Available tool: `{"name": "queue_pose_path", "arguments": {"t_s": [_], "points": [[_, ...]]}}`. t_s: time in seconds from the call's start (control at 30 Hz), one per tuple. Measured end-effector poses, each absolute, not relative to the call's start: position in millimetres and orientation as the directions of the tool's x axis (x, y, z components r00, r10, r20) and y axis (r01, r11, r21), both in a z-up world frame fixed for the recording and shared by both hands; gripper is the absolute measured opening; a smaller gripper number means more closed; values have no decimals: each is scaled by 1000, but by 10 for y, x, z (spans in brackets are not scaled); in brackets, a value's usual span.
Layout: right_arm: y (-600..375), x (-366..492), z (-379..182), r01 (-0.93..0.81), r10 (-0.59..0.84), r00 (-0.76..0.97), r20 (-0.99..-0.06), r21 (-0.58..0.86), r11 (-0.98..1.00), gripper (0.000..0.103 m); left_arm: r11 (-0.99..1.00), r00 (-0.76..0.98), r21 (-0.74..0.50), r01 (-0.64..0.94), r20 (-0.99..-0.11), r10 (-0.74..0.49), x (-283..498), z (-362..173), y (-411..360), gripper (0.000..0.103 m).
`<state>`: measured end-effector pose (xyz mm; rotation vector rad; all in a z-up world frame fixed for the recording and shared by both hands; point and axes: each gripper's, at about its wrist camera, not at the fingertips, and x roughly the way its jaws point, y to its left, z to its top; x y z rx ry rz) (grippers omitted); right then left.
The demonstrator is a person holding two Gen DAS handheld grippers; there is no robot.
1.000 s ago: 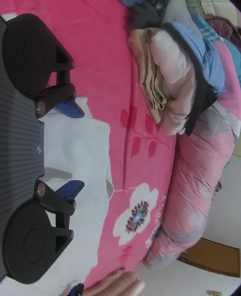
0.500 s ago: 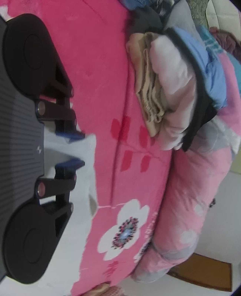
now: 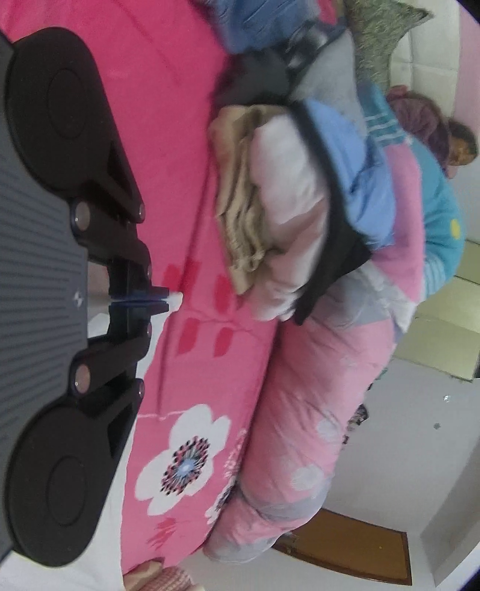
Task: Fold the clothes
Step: 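Release the right gripper and pull both grippers back from the shirt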
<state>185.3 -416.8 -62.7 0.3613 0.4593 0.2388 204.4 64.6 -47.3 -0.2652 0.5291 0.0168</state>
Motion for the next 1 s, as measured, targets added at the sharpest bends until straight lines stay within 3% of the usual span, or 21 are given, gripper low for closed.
{"name": "queue_pose_path", "arguments": {"t_s": [0.23,0.37,0.5,0.57,0.63,0.7,0.83,1.0], "points": [[-4075,2124,-886,-108,263,834,-485,324,940,1,980,797,-177,-94,-603,-32,2230,-686,591,6],[-4101,2051,-864,-55,209,835,-508,300,952,5,971,786,-213,-112,-616,-45,2193,-736,664,48],[-4161,1884,-716,-10,156,857,-491,285,958,10,978,797,-209,-14,-592,-116,1944,-648,572,69],[-4152,1748,-560,-26,152,874,-462,268,963,12,979,800,-200,46,-579,-156,1804,-597,509,84],[-4002,1589,-449,-92,181,876,-447,215,972,12,976,800,-191,106,-566,-197,1664,-547,446,93],[-3834,1426,-343,-163,215,875,-435,155,974,12,970,798,-180,165,-554,-238,1524,-497,383,94],[-3617,1404,-560,-200,220,824,-521,95,975,12,947,785,-155,281,-530,-320,1243,-396,258,93],[-3355,1400,-865,-245,209,747,-631,30,969,9,956,723,-125,265,-630,-283,1251,-797,130,88]]}}
